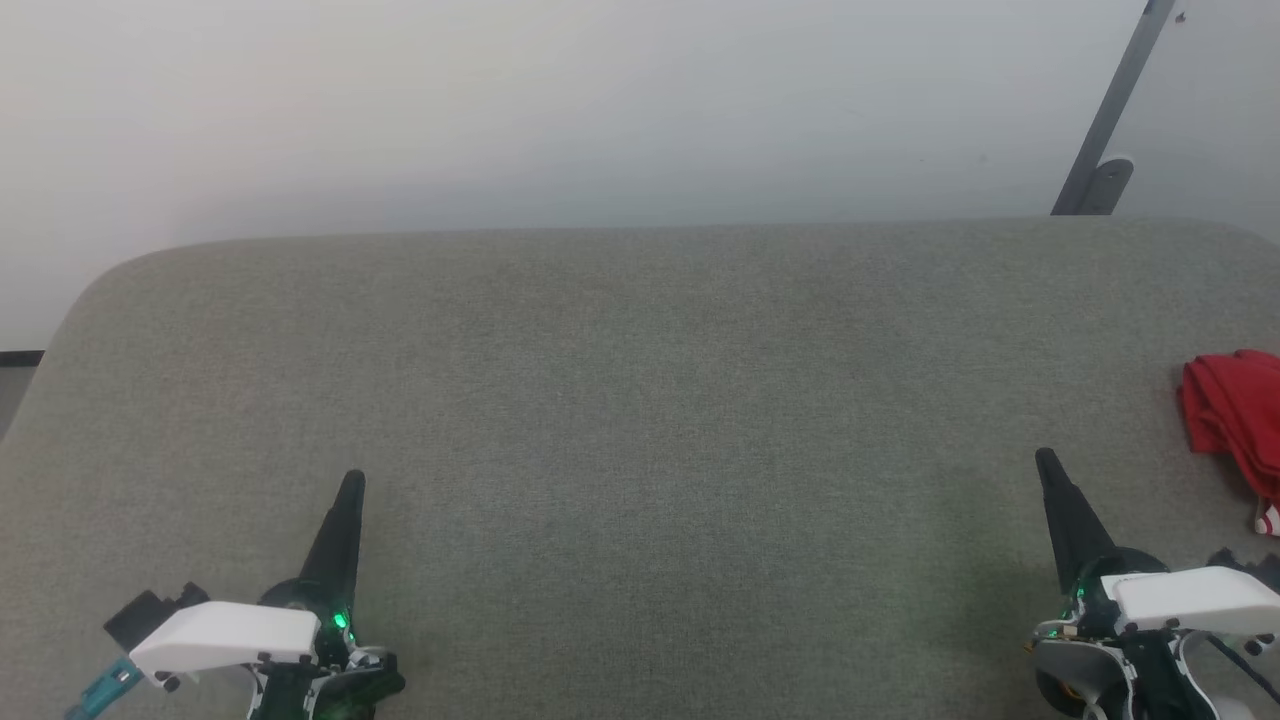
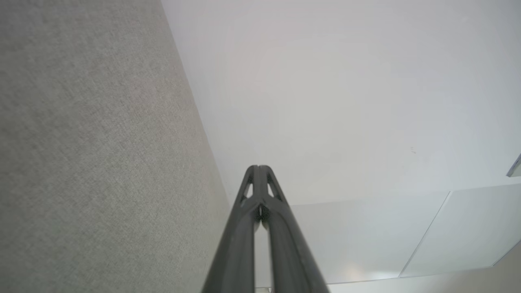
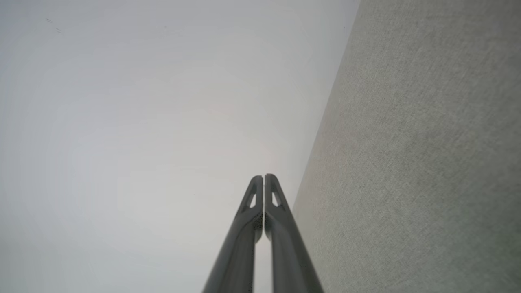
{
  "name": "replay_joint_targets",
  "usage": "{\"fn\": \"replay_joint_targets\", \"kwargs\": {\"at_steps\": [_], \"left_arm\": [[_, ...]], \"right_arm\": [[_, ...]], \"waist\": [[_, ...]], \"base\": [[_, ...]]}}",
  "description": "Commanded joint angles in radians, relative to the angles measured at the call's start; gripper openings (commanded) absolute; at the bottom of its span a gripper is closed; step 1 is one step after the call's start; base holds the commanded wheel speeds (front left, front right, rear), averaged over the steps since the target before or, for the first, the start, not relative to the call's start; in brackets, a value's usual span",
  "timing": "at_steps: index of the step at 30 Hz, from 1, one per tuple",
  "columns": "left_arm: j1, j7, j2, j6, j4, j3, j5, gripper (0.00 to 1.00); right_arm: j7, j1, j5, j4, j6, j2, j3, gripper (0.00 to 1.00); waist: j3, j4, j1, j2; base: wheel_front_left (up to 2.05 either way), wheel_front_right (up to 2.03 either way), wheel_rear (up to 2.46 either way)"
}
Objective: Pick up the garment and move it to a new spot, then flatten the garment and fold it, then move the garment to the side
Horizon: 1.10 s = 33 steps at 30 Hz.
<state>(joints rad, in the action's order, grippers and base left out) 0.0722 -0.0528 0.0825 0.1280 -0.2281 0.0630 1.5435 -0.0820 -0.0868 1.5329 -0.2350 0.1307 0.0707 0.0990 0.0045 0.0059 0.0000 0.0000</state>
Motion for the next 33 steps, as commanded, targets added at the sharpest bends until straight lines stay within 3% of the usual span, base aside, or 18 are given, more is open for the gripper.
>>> {"fn": "replay_joint_targets", "kwargs": {"at_steps": [1, 16, 33], "left_arm": [[0.022, -0.004, -0.002, 0.004, 0.000, 0.004, 0.011, 0.00], [0.040, -0.036, -0.005, 0.005, -0.017, 0.015, 0.108, 0.00], [0.039, -0.040, -0.010, 0.005, -0.017, 0.022, 0.096, 0.00]], "right_arm": [[-0.007, -0.013, 0.013, -0.002, 0.000, -0.002, 0.002, 0.00], [-0.033, -0.026, 0.088, -0.012, 0.000, -0.021, 0.013, 0.00], [-0.032, -0.025, 0.084, -0.012, 0.000, -0.021, 0.014, 0.00]], "waist": [[0.000, 0.000, 0.0000, 0.0000], [-0.001, -0.006, 0.0000, 0.0000], [-0.001, -0.006, 0.0000, 0.0000]], "base": [[0.00, 0.00, 0.00], [0.00, 0.00, 0.00], [0.00, 0.00, 0.00]]}}
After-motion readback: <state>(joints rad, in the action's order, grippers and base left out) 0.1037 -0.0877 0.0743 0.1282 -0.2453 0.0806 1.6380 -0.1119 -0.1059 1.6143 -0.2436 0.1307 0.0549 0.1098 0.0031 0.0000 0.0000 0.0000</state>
